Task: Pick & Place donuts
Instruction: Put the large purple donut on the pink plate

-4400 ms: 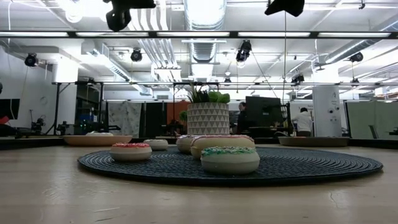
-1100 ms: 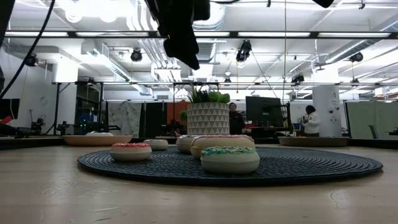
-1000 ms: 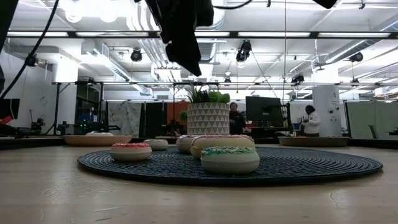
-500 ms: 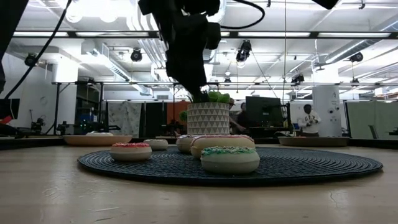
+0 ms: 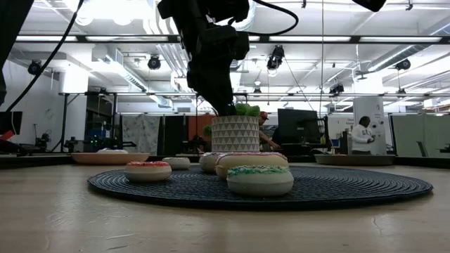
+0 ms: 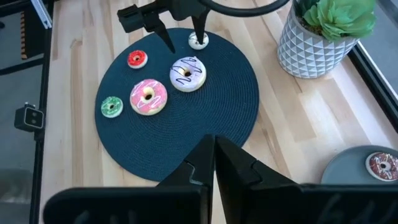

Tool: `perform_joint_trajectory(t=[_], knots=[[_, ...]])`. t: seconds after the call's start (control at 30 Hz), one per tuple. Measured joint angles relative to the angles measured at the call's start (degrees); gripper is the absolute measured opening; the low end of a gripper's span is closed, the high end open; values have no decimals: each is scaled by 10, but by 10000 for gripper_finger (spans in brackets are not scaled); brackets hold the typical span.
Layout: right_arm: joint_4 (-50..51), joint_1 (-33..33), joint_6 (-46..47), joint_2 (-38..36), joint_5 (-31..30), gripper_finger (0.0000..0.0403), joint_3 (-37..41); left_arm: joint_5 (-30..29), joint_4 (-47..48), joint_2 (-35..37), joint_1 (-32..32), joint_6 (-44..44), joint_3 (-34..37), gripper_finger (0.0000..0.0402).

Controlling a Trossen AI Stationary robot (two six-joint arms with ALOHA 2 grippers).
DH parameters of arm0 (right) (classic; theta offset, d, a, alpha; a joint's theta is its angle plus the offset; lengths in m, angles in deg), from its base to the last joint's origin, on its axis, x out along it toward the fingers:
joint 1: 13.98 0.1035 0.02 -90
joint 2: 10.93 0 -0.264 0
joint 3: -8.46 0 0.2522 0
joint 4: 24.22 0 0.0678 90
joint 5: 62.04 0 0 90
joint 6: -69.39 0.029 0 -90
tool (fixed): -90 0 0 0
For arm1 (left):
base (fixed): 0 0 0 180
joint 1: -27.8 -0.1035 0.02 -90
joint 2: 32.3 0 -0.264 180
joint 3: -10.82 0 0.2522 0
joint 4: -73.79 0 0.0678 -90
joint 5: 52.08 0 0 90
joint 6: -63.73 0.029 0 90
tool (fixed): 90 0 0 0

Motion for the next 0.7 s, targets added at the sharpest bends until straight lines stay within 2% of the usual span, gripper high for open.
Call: perform_joint_trajectory(t=[0.3,0.7], knots=[[1,0,-1,-1,0,9,0,2,-2,-4,-5,-28,3,232],[4,0,-10,-1,1,9,0,46,0,-40,-17,-66,3,232]])
